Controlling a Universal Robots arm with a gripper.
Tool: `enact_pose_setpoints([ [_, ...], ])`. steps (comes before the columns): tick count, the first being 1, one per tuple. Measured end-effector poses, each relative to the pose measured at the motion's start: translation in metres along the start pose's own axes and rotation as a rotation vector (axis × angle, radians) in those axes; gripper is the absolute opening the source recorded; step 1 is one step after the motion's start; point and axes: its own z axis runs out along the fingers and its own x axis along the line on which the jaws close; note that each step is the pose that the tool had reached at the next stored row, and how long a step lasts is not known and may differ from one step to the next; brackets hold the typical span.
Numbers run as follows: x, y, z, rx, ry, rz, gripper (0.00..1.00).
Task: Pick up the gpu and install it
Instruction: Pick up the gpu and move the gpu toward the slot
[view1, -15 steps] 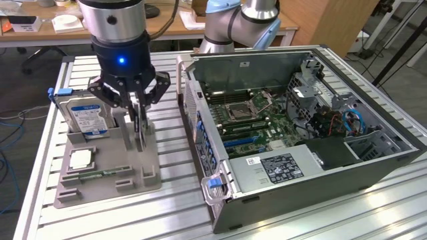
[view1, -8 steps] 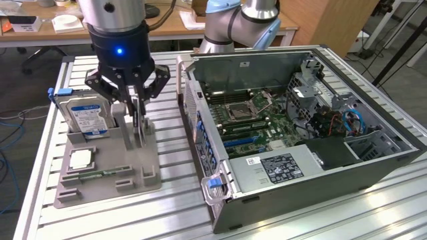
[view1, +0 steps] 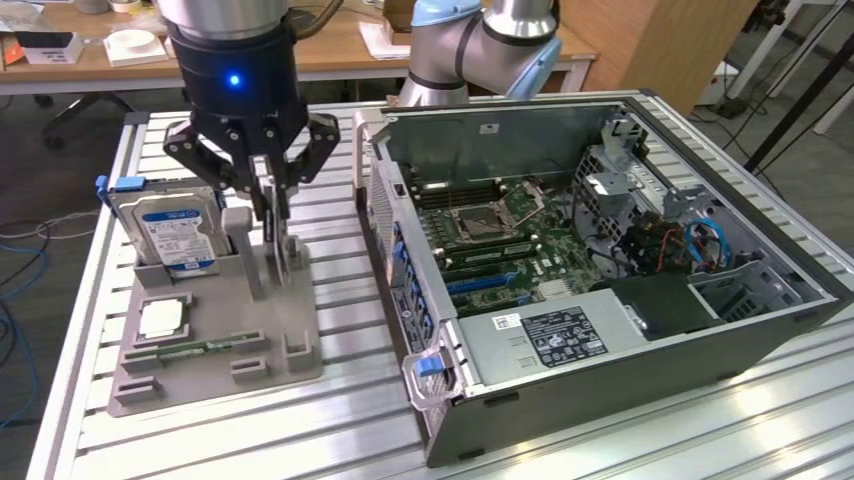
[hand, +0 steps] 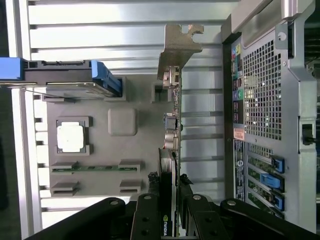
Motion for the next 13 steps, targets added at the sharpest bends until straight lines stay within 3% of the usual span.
enact_pose_setpoints([
  [13, 0.0, 0.0008, -0.0237, 0.0006, -0.0001, 0.0, 0.26],
])
